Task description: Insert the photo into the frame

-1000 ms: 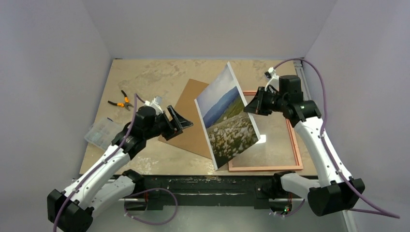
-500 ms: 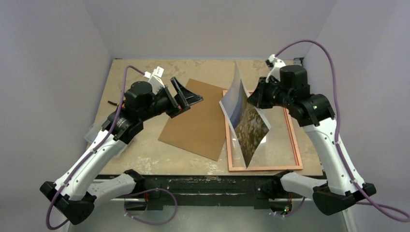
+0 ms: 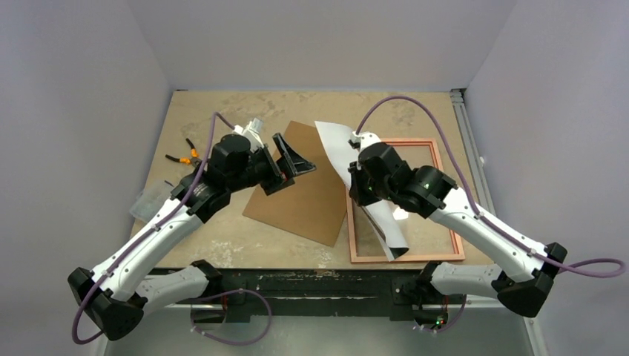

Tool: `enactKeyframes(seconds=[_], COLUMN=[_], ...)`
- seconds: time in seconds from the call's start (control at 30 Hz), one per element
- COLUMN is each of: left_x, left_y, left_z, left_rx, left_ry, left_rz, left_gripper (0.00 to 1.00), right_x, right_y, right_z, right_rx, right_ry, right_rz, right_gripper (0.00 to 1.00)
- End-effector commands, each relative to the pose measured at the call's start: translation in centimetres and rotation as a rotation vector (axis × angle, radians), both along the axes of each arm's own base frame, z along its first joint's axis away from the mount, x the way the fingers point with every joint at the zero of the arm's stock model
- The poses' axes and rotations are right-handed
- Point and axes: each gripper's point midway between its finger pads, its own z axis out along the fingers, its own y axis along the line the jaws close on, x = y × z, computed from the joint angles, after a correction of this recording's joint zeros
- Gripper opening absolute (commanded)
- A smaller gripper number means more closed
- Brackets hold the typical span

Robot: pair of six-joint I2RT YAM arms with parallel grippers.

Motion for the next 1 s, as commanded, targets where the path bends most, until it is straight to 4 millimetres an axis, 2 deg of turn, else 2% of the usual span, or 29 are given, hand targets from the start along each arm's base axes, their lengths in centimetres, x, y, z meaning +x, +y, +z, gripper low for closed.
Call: enactKeyframes(seconds=[0.0,0.13,0.37,0.6,0.67,0.77,0.97], left_x=[0.8,1.5,2.5,3.0,3.1,3.1,3.1], left_y=[-0.8,-2.1,-6.0,-8.6,-8.9,-9.1,-9.2], left_z=[-0.5,-2.2,-4.1,-5.5,-6.0,-6.6,-7.6], left_rx=[-0.048,-0.097,-0.132,-0.138,-0.130,-0.121,-0.098], left_ry=[0.016,0.060,0.124,0.150,0.159,0.171,0.192], left_rz=[0.030,0.034,-0.031,-0.062,-0.062,-0.065,-0.064], left_gripper=[0.99,0.94,0.84,0.67,0.61,0.50,0.16], right_x=[-0.3,-0.9,-1.6,-2.0,-2.1,-2.3,-2.4], right_y=[1.1,1.7,2.8,3.1,3.2,3.4,3.8], right_z=[-0.1,-0.3,-0.7,-1.2,-1.2,-1.4,-1.6], right_rx=[0.083,0.122,0.152,0.158,0.162,0.166,0.181], right_ry=[-0.038,-0.032,-0.009,0.003,0.006,0.015,0.027], right_rz=[-0.042,-0.032,-0.004,0.009,0.014,0.023,0.027], right_gripper=[0.00,0.00,0.00,0.00,0.00,0.09,0.18])
